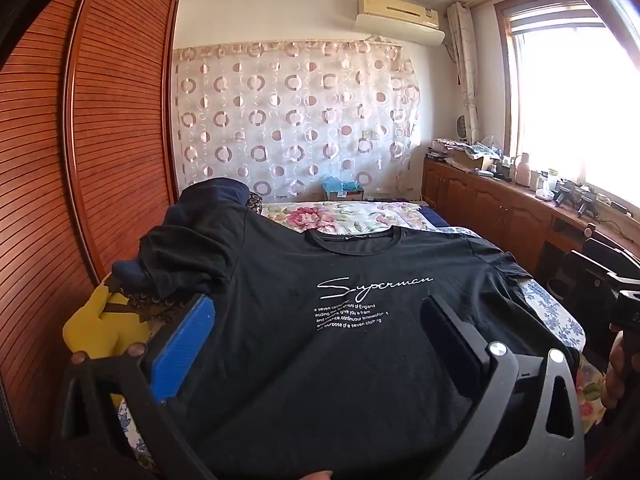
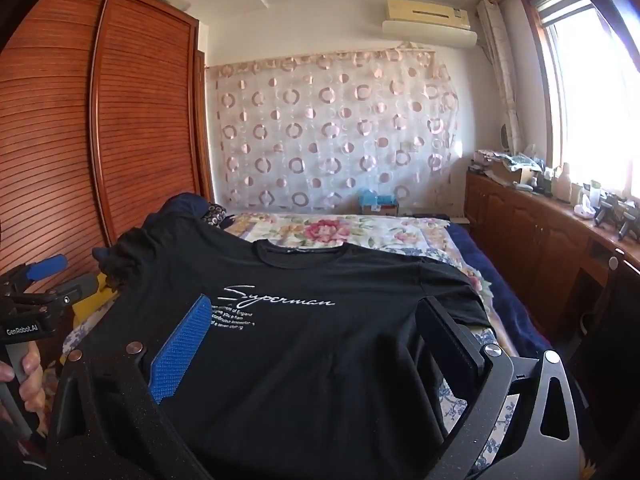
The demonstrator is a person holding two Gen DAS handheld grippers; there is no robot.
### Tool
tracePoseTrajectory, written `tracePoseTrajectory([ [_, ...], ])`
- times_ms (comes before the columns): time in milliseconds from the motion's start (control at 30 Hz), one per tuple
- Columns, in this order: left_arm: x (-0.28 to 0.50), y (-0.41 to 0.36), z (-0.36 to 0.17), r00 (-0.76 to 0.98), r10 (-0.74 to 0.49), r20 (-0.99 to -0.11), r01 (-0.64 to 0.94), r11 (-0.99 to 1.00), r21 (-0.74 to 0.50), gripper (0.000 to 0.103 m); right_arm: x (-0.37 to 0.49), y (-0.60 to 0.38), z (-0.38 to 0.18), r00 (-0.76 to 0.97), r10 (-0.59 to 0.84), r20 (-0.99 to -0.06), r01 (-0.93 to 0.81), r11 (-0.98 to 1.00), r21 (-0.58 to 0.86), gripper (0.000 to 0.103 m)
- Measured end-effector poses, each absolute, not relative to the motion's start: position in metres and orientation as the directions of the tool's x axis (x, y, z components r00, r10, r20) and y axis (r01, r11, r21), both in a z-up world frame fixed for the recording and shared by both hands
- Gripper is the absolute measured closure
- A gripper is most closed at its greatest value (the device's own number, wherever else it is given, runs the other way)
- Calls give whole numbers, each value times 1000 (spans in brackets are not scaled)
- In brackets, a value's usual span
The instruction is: Fold small clothes
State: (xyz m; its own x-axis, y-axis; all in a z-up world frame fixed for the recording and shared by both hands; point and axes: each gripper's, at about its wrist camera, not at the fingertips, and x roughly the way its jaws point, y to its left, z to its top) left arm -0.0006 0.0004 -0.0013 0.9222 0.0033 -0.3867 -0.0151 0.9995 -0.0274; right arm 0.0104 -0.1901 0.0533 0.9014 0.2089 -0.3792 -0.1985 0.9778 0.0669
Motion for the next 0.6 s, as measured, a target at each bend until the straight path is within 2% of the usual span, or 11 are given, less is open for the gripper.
tracePoseTrajectory([
  [600, -2, 2, 0, 925, -2, -380, -10, 999, -30, 0, 13, -188, 49, 899, 211, -383, -202, 977, 66, 0],
])
